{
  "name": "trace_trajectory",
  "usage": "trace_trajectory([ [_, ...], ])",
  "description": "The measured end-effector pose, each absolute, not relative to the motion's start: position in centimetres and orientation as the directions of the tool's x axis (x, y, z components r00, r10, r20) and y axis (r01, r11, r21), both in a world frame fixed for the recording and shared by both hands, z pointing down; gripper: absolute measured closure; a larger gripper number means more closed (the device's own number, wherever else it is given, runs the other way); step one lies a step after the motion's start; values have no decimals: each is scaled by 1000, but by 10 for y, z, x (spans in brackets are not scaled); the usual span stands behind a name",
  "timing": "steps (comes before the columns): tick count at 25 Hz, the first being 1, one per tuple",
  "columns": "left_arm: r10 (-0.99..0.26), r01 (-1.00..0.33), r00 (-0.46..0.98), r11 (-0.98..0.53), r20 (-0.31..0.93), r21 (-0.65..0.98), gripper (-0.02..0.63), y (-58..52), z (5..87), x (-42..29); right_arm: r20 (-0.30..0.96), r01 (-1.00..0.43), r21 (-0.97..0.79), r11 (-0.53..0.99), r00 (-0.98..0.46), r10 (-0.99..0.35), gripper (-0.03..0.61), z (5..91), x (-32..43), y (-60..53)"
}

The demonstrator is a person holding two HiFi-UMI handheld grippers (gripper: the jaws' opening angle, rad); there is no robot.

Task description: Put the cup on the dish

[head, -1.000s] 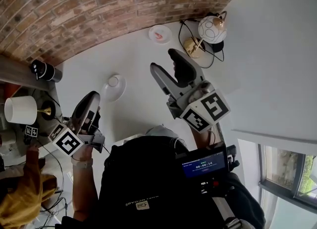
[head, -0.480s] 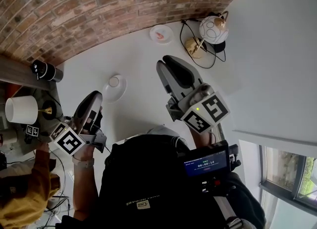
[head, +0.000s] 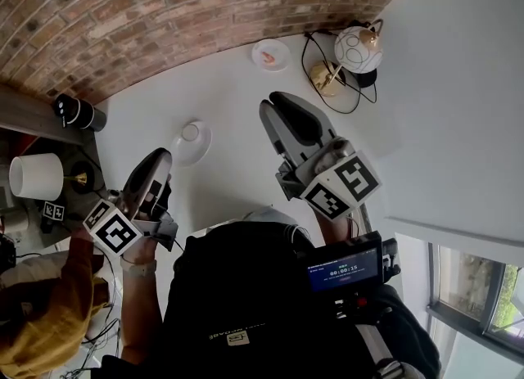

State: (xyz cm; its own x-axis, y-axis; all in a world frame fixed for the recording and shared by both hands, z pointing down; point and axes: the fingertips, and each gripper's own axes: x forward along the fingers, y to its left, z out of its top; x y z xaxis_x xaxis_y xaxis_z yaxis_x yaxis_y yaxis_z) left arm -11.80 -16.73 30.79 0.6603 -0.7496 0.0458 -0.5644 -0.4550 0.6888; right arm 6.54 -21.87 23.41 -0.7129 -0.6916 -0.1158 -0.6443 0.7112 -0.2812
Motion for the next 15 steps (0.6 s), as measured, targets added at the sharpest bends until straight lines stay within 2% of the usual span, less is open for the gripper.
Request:
trace_trajectory([
  [15, -756, -571, 652, -445, 51, 690, 552, -164, 309, -120, -106, -640, -304, 705, -713, -693, 502, 239, 66, -220],
])
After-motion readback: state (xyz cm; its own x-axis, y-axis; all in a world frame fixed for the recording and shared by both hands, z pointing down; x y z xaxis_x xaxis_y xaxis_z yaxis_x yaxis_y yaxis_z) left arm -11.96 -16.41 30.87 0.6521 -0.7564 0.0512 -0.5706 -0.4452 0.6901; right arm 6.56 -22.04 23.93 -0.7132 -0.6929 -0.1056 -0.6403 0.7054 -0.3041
